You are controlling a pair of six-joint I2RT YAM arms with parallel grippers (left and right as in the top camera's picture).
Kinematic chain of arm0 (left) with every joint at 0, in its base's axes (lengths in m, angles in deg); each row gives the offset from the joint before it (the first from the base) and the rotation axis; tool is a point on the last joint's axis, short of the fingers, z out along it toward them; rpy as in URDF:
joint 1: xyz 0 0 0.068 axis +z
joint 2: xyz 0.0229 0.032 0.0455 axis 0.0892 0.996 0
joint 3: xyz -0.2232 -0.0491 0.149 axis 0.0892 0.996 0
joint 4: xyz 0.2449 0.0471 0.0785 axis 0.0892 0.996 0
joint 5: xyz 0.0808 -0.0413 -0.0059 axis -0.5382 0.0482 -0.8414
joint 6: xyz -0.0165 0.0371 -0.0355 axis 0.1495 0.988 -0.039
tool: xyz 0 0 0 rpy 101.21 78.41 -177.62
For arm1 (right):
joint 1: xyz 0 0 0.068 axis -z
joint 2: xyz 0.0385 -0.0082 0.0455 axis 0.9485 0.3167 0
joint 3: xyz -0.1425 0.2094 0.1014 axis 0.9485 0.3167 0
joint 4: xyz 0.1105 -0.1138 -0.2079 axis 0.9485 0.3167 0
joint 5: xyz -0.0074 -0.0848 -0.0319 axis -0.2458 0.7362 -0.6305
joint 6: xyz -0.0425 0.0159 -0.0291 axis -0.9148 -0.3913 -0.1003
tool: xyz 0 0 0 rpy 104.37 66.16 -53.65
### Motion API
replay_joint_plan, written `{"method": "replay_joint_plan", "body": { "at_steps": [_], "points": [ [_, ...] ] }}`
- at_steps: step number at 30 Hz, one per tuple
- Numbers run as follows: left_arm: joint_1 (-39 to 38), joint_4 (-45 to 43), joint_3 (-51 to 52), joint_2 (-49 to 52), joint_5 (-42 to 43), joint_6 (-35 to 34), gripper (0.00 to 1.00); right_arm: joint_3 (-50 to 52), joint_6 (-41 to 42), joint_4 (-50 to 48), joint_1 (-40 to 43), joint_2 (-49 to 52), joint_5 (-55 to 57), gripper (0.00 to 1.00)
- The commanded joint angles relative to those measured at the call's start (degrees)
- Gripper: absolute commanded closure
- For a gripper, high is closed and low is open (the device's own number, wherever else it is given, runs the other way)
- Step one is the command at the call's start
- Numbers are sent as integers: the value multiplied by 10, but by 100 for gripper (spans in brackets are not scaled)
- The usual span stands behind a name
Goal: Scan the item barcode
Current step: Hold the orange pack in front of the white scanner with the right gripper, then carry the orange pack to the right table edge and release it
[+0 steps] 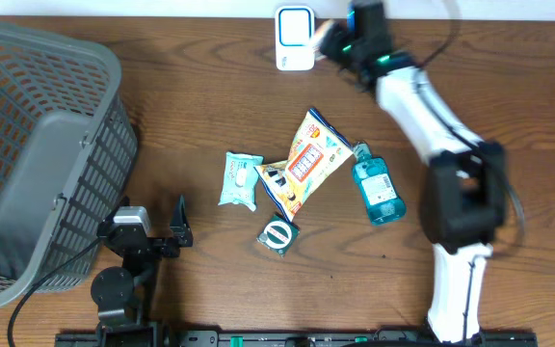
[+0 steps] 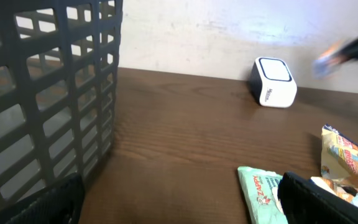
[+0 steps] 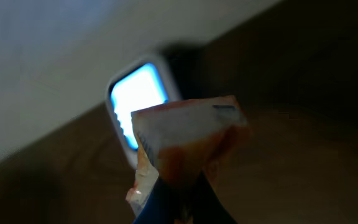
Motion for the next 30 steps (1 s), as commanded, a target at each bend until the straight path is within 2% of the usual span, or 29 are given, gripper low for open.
{"method": "replay_joint_plan", "body": {
  "at_steps": [1, 2, 5, 7, 10, 15, 24, 27, 30],
  "points": [
    [0, 19, 9, -1, 7, 1, 2, -11, -52, 71, 21, -93, 265, 99],
    [0, 19, 9, -1, 7, 1, 2, -11, -53, 108, 25, -104, 355, 99],
    [0, 19, 9, -1, 7, 1, 2, -10, -53, 158, 35, -103, 523, 99],
    [0, 19, 9, -1, 7, 1, 2, -4, -53, 176, 48, -94, 610, 99],
    [0, 19, 9, -1, 7, 1, 2, 1, -53, 185, 76, -74, 675, 99],
    [0, 19, 9, -1, 7, 1, 2, 1, -53, 177, 149, -28, 683, 99],
    [0, 19, 9, -1, 7, 1, 2, 1, -70, 168, 264, 69, 582, 97],
    [0, 19, 9, -1, 7, 1, 2, 1, -70, 175, 283, 90, 592, 86],
    [0, 19, 9, -1, 7, 1, 2, 0, -59, 184, 300, 91, 593, 62]
  ]
}}
